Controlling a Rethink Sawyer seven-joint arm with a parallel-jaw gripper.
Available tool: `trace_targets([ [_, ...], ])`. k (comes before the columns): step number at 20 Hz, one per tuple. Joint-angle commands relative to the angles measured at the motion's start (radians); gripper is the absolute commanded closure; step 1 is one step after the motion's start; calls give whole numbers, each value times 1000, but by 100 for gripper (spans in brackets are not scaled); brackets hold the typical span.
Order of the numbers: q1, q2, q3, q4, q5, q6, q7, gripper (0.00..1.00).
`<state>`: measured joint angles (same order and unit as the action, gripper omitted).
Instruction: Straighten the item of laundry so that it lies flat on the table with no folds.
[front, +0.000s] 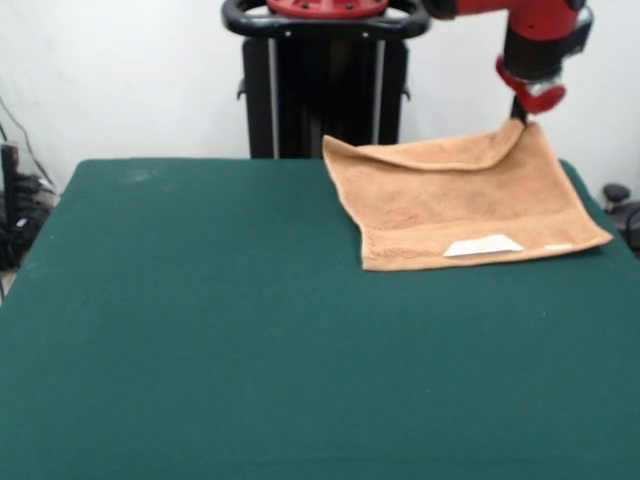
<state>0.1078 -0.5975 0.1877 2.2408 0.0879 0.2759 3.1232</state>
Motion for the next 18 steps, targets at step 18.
trace_targets([
  [18, 191, -16, -262, -190, 41, 23, 102, 0],
])
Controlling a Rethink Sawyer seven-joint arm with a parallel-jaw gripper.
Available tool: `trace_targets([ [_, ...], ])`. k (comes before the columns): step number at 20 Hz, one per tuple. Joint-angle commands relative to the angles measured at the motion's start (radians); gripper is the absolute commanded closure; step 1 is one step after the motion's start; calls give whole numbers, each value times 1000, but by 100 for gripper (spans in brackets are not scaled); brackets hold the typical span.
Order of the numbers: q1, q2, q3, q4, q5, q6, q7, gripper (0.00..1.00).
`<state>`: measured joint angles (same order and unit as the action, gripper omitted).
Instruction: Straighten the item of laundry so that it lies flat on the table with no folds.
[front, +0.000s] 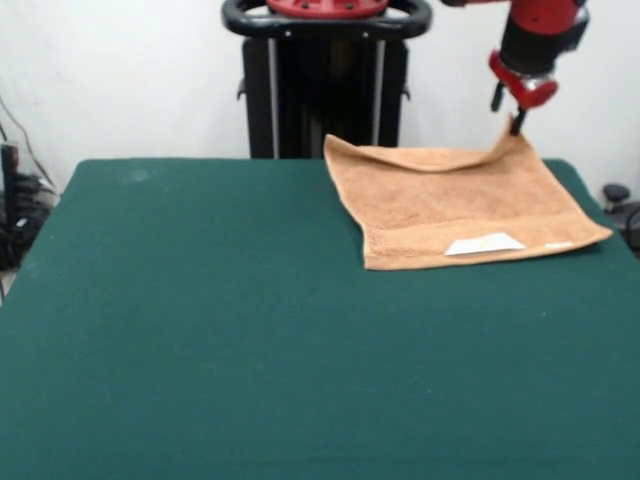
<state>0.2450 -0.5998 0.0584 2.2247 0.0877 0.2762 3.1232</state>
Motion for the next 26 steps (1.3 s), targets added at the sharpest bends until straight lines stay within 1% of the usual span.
trace_targets([
  [1, 38, -16, -135, -186, 38, 21, 88, 0],
  [2, 44, -8, -160, -208, 34, 11, 84, 0],
  [5, 30, 10, -187, -250, 28, -12, 64, 0],
  [6, 3, 11, -170, -248, 25, -28, 50, 0],
  [8, -20, 14, -159, -249, 21, -57, 40, 0],
  [10, -61, 16, -128, -244, 12, -87, 23, 0],
  [13, -99, 2, -93, -235, 5, -96, 11, 0],
  [15, -103, -19, -88, -234, 5, -81, 11, 0],
  [17, -109, -39, -83, -243, 4, -34, 0, 0],
  [20, -111, -50, -83, -249, -1, -1, -7, 0],
  [23, -102, -51, -93, -256, -3, -16, 4, 0],
  [25, -125, -42, -67, -256, -1, -38, 0, 0],
  [26, -138, -27, -47, -247, 2, -79, 9, 0],
])
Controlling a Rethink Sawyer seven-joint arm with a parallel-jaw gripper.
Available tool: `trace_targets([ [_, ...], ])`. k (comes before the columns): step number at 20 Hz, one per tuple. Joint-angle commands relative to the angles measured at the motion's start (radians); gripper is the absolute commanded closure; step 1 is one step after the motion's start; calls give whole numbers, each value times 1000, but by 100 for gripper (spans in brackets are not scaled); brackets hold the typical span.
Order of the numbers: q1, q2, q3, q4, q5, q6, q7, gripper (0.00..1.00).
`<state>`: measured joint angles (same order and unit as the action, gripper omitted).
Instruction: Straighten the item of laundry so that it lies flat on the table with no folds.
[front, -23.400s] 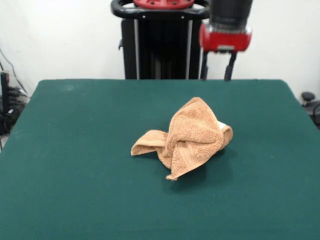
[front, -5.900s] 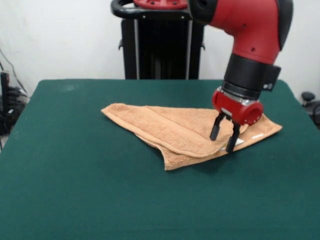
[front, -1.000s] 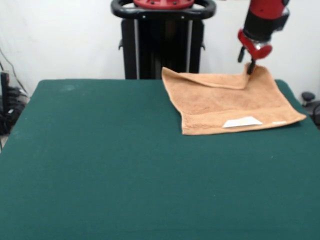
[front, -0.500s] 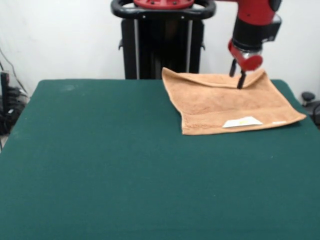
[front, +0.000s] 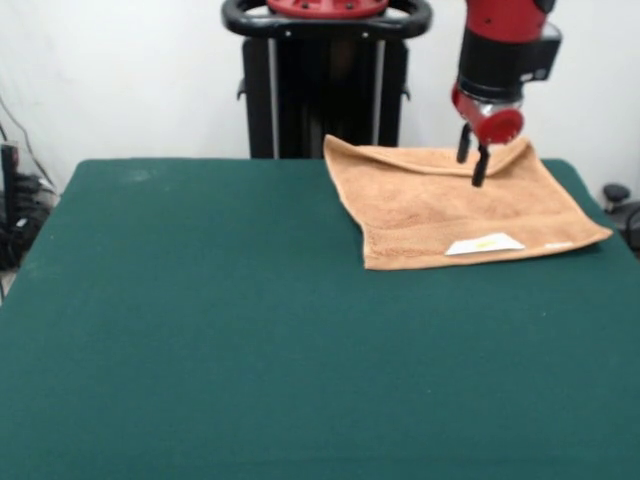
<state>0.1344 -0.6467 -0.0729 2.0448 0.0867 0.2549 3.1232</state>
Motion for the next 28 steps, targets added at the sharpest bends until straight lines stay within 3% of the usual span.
trace_targets([
  [1, -35, 41, 99, -67, 6, -107, 22, 0],
  [5, -65, 145, 146, -110, -3, -290, 55, 0],
  [10, 16, 271, 35, -221, 15, -356, 40, 0],
  [14, 70, 337, -39, -271, 54, -315, 19, 0],
  [19, 67, 370, -32, -287, 48, -309, 24, 0],
  [24, 128, 348, -93, -291, 62, -195, 20, 0],
  [28, 118, 314, -90, -276, 36, -119, -2, 0],
])
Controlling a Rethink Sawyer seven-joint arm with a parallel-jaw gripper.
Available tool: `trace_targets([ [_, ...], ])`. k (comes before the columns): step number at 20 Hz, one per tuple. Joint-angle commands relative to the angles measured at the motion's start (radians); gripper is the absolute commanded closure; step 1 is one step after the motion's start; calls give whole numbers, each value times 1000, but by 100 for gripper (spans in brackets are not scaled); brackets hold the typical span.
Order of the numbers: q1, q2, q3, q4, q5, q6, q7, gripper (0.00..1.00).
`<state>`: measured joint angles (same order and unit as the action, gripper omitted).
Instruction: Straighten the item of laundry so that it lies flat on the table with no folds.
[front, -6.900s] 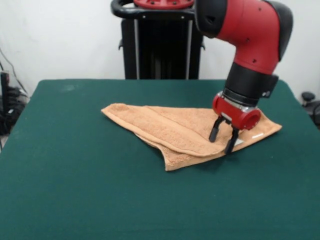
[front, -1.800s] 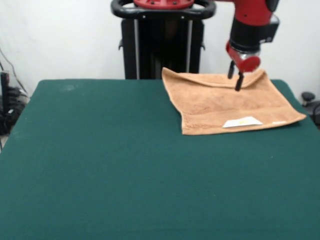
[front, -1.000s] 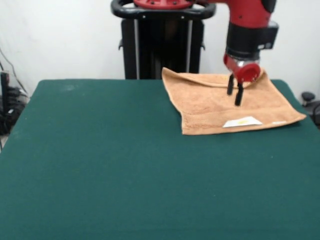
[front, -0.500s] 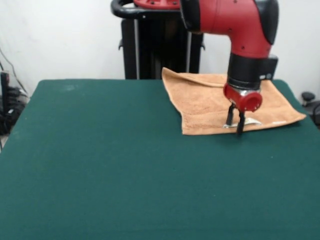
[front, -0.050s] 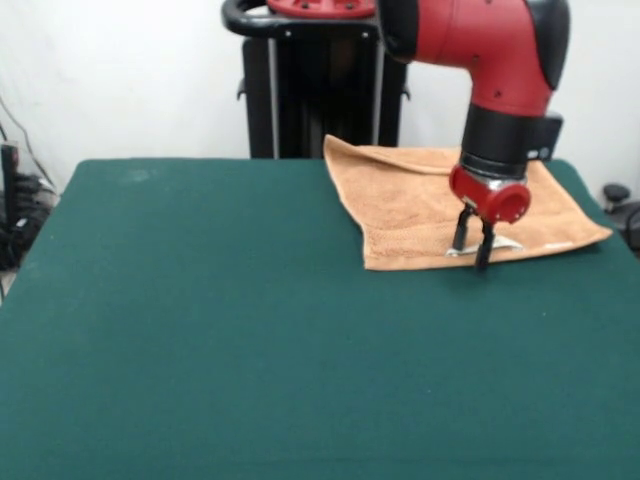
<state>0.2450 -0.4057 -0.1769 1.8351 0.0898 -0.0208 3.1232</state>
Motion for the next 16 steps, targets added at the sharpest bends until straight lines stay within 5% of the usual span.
trace_targets([
  [1, 0, 69, 18, -68, 22, 165, -12, 0],
  [5, -4, 72, -3, -100, -31, 219, -74, 0],
  [6, -10, 71, 1, -110, -52, 242, -88, 100],
  [16, -62, 35, 43, -111, -99, 321, -90, 100],
])
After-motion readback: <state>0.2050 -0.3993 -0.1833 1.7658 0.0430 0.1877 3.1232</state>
